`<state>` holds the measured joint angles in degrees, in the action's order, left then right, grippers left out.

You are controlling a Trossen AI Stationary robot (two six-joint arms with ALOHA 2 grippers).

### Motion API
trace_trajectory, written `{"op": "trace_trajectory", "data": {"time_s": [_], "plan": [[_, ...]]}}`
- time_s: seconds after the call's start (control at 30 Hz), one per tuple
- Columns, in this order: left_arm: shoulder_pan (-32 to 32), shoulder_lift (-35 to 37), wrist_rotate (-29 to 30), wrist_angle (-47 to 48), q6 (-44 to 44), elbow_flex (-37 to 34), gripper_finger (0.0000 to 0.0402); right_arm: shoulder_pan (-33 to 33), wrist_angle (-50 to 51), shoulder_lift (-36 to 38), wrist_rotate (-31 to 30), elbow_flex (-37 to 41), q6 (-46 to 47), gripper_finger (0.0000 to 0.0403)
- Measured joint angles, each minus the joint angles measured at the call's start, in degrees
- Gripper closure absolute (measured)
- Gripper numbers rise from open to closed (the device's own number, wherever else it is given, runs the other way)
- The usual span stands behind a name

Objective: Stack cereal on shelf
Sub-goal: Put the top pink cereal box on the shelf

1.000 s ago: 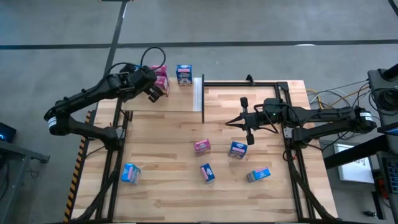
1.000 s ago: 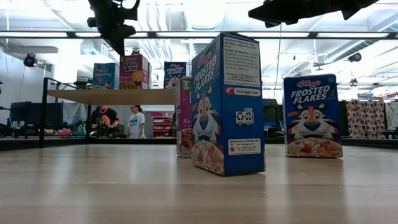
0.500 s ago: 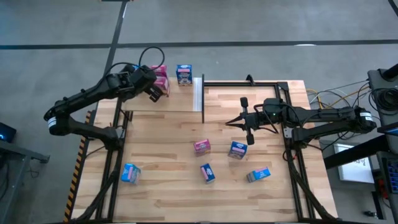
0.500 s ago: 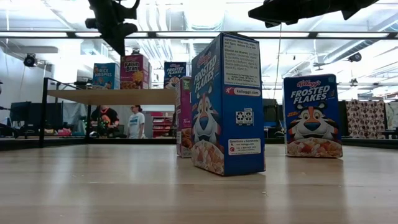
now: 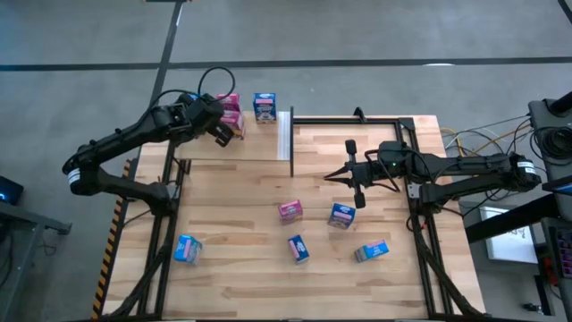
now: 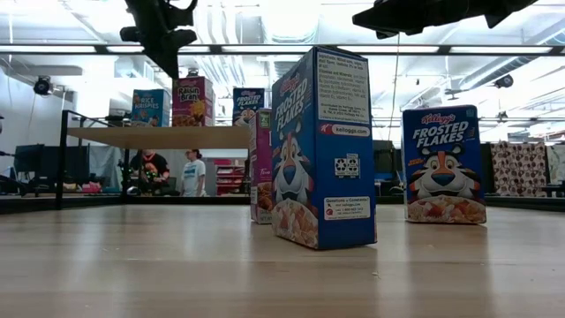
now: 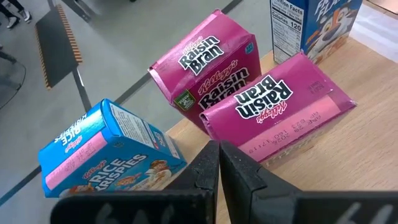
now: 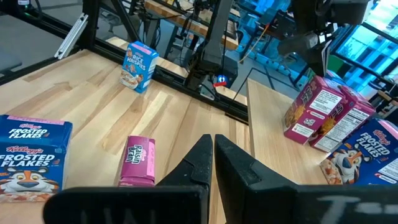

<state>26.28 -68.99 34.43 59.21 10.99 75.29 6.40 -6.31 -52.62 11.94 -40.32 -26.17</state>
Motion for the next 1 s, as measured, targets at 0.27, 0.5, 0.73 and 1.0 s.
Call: {"op": "trace_trajectory", "data": {"time_s": [0.27,0.5,0.73,1.0], "plan": [[0.0,2.5,-0.3,0.2,-2.8,0.0,0.0402,0.0,-3.7,-0.9,-4.7,-0.1,7.5,0.0394],[-1.5,7.4,0.1,-1.6,-4.4,-1.1,0.0401,0.6,-3.5,-9.4,-15.4,-5.5,13.8,0.0394],[-7.3,14.4,0.0,-12.9,-7.2,-9.2,0.0402,3.8,-1.9,-23.1,-15.6,-16.9,15.7,0.0394],[-11.7,22.6,0.0,-25.7,-11.7,-20.3,0.0402,8.3,2.6,-36.7,-15.6,-32.2,15.8,0.0394]]}}
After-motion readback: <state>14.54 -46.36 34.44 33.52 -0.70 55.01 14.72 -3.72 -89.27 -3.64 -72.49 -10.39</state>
